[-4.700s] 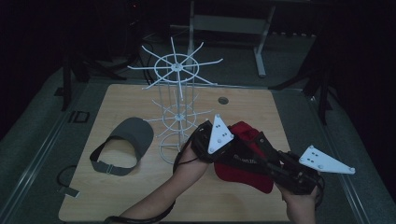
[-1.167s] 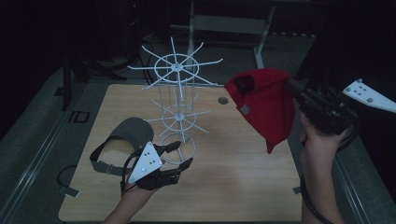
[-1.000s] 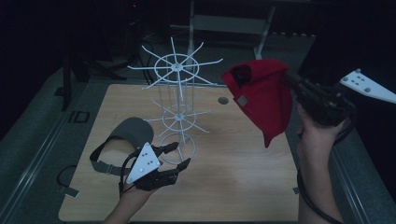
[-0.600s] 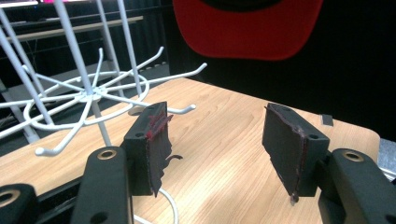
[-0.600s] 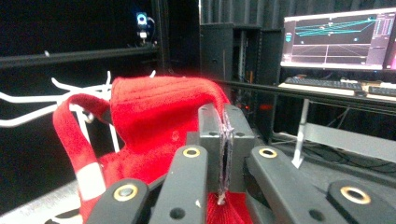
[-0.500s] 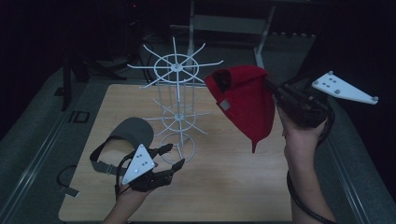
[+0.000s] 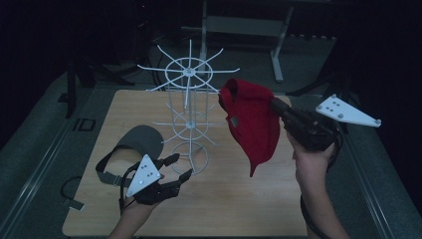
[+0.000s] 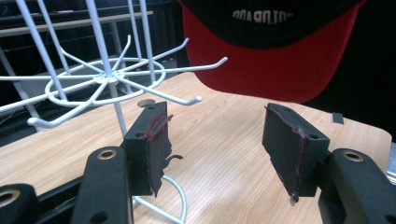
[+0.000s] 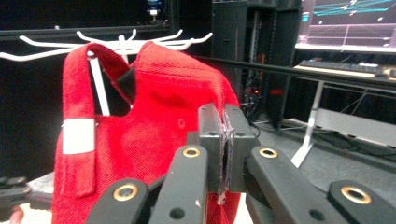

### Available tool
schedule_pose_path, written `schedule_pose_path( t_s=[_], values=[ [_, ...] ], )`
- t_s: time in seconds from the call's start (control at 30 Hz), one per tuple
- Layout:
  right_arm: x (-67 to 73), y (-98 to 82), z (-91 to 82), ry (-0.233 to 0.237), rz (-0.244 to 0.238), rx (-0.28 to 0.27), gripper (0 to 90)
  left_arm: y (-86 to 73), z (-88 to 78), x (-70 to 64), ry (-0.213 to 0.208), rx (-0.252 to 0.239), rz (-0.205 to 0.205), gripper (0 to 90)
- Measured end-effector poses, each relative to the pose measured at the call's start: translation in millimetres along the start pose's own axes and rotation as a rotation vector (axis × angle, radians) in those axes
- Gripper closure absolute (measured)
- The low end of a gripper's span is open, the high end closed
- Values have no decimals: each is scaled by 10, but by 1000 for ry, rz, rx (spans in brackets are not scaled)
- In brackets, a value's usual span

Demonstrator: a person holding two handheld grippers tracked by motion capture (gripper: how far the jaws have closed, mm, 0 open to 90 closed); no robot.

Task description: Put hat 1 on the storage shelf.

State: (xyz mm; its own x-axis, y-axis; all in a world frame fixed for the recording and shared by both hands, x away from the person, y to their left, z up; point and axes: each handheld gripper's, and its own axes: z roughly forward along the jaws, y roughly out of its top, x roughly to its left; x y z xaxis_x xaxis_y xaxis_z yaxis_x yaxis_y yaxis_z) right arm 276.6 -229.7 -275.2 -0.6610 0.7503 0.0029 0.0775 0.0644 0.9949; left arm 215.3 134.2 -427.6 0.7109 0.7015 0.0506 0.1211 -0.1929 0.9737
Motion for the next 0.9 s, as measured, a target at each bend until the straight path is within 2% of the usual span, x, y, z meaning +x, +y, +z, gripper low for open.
schedule_pose_path(
  t_s=[0.23, 0.57, 0.9],
  values=[
    [12, -111, -62, 13, 19, 2, 873, -30, -27, 23, 11, 3, -7, 419],
    [-10, -336, -183, 67, 70, 27, 848, -91, -74, 58, 26, 10, -23, 419],
    [-2, -497, -252, 98, 97, 39, 779, -170, -180, 136, 57, 15, -46, 419]
  ],
)
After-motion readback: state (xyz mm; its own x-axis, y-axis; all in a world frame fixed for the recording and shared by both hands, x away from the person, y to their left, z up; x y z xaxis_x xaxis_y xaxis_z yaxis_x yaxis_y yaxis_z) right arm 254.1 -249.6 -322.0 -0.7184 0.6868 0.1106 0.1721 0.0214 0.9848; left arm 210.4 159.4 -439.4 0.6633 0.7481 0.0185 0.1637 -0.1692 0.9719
